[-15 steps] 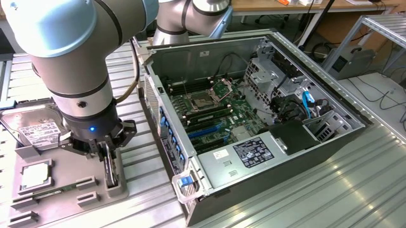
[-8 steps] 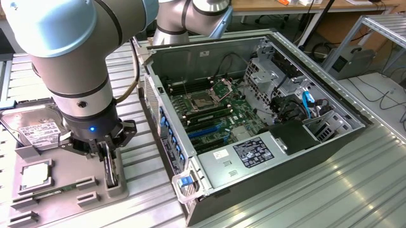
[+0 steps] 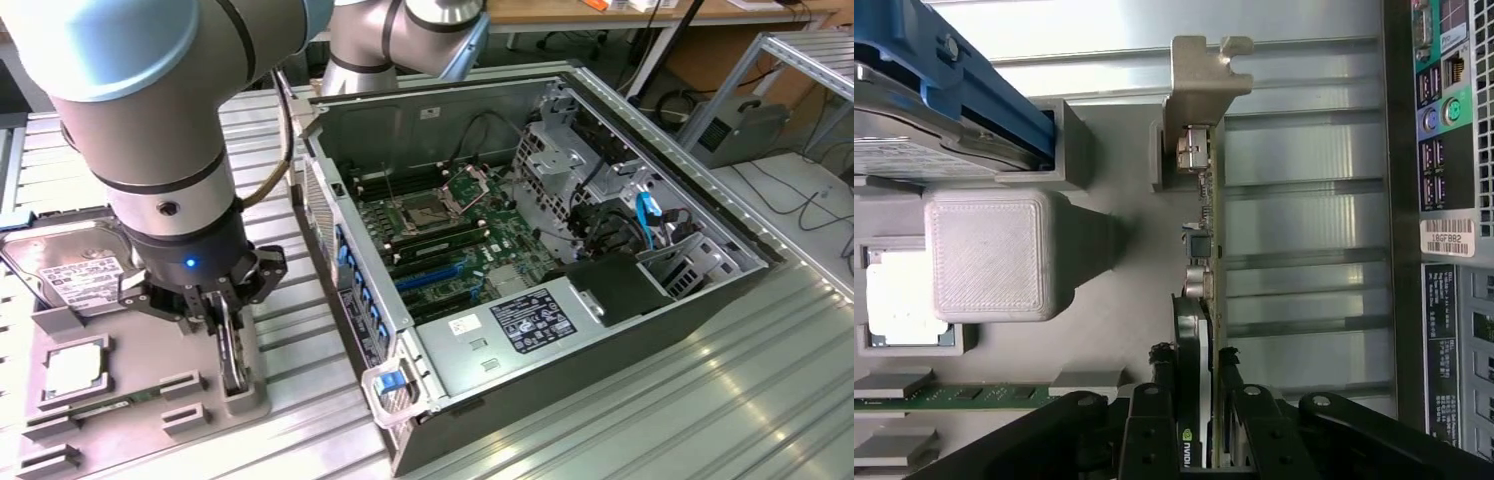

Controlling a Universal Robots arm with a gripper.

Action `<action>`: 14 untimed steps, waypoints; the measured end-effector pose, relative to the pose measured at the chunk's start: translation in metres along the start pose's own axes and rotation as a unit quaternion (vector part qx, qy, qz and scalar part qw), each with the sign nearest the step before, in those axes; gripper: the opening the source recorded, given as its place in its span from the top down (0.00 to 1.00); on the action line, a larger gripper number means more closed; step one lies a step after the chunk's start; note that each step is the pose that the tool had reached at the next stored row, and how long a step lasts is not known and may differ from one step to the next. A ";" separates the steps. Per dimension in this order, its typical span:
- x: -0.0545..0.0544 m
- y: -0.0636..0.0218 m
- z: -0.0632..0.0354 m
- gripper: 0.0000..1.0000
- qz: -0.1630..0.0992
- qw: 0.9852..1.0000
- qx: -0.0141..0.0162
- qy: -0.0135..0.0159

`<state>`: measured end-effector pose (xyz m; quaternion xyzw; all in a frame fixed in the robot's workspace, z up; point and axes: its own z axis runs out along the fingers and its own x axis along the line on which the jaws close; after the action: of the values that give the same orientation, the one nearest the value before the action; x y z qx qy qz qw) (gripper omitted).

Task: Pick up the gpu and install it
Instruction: 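Pick up the gpu and move the gpu toward the slot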

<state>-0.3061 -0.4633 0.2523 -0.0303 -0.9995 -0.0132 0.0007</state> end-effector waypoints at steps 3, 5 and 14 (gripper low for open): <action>0.000 0.0002 -0.0081 0.73 0.000 1.000 0.000 0.000; 0.000 0.0004 -0.0151 0.73 0.000 1.000 0.000 0.000; 0.000 0.0016 -0.0587 0.73 0.000 1.000 0.000 -0.001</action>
<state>-0.3061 -0.4633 0.3110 -0.0303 -0.9995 -0.0133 -0.0004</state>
